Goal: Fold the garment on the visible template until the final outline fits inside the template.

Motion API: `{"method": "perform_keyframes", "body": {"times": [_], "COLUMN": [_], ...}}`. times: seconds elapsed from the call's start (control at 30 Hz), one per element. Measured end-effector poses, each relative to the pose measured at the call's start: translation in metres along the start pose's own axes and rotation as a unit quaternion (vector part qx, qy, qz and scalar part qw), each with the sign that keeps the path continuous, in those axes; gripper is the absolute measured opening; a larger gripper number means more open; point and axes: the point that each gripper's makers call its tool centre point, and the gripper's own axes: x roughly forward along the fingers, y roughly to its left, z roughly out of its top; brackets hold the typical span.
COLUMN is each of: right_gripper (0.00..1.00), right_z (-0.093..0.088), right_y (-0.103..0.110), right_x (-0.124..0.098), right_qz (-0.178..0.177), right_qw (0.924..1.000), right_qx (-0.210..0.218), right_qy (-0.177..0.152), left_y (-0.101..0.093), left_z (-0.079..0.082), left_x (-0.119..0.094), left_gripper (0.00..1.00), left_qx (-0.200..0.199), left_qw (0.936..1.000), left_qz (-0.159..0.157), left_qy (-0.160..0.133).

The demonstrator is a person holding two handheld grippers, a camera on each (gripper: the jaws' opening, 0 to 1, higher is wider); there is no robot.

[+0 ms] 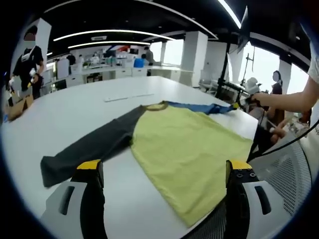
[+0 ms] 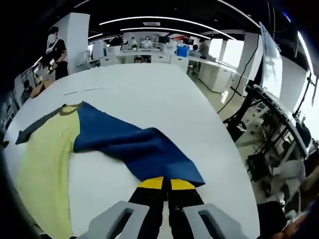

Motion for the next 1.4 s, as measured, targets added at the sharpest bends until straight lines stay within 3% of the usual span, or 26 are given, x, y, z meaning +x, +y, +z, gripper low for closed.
{"method": "perform_keyframes", "body": {"times": [0.23, 0.87, 1.07, 1.4], "right_gripper": [0.00, 0.00, 0.00, 0.00], "right_z": [0.001, 0.002, 0.000, -0.009], "right_y": [-0.036, -0.062, -0.076, -0.083], "right_x": [0.016, 0.037, 0.037, 0.041], "right_qz": [-0.019, -0.012, -0.015, -0.008], "right_qw": [0.9976, 0.9948, 0.9961, 0.9975], "right_qx": [-0.064, -0.099, -0.084, -0.059], "right_qy": [0.020, 0.021, 0.024, 0.039], "left_y": [-0.002, -0.001, -0.001, -0.002], "left_z": [0.002, 0.007, 0.006, 0.004], "left_x": [0.002, 0.007, 0.008, 0.010], "left_gripper": [0.99, 0.99, 0.99, 0.99], "left_qx": [0.005, 0.013, 0.018, 0.019], "left_qw": [1.0000, 0.9998, 0.9997, 0.9996], "left_qz": [-0.004, -0.010, -0.012, -0.014], "left_qy": [0.001, 0.007, 0.011, 0.016]}}
